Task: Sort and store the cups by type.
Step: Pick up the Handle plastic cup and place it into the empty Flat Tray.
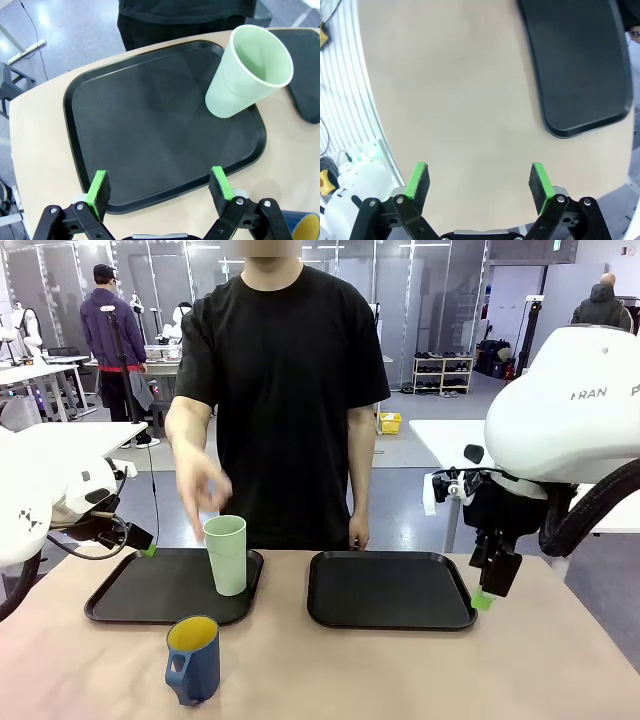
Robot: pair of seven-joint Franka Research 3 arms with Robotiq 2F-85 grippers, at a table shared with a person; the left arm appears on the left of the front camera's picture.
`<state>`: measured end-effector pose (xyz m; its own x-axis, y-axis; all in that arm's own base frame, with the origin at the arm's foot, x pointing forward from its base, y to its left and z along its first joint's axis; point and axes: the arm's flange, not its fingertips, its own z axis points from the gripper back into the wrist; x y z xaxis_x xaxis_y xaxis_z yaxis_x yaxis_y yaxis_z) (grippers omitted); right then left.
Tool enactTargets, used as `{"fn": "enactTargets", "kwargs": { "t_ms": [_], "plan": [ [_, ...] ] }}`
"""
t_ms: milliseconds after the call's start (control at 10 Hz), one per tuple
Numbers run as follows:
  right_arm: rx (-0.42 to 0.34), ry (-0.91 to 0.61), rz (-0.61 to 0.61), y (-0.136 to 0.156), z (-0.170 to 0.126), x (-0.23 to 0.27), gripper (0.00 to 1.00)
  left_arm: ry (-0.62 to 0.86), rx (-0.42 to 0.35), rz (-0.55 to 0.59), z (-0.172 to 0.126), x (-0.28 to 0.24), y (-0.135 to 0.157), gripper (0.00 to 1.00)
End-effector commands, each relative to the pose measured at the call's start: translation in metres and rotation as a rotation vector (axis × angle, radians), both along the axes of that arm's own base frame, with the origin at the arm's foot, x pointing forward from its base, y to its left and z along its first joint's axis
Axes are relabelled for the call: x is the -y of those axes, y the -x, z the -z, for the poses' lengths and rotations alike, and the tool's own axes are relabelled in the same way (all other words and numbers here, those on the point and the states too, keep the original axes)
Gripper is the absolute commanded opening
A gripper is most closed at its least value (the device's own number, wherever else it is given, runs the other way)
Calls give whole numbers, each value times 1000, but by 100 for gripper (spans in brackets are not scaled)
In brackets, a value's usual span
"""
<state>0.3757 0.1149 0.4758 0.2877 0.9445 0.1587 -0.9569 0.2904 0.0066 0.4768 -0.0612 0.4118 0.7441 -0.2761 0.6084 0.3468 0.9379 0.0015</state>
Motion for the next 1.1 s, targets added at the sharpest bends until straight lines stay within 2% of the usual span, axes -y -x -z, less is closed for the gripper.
{"fn": "enactTargets", "kwargs": {
  "t_ms": [0, 100, 600, 700, 800, 900, 1000],
  "plan": [
    [-66, -31, -26, -20, 28, -3, 100, 0, 3, 1, -1, 0, 0, 100],
    [0, 0, 0, 0, 0, 0, 100, 0, 3, 1, -1, 0, 0, 100],
    [0, 0, 0, 0, 0, 0, 100, 0, 0, 0, 0, 0, 0, 100],
    [0, 0, 0, 0, 0, 0, 100, -55, 65, 66, 0, -33, -21, 100],
    [0, 0, 0, 0, 0, 0, 100, -137, 65, 135, 3, -71, -32, 100],
    [0, 0, 0, 0, 0, 0, 100, -209, 89, 238, 4, -97, -25, 100],
    [0, 0, 0, 0, 0, 0, 100, -297, 117, 411, 2, -108, -7, 100]
  ]
}}
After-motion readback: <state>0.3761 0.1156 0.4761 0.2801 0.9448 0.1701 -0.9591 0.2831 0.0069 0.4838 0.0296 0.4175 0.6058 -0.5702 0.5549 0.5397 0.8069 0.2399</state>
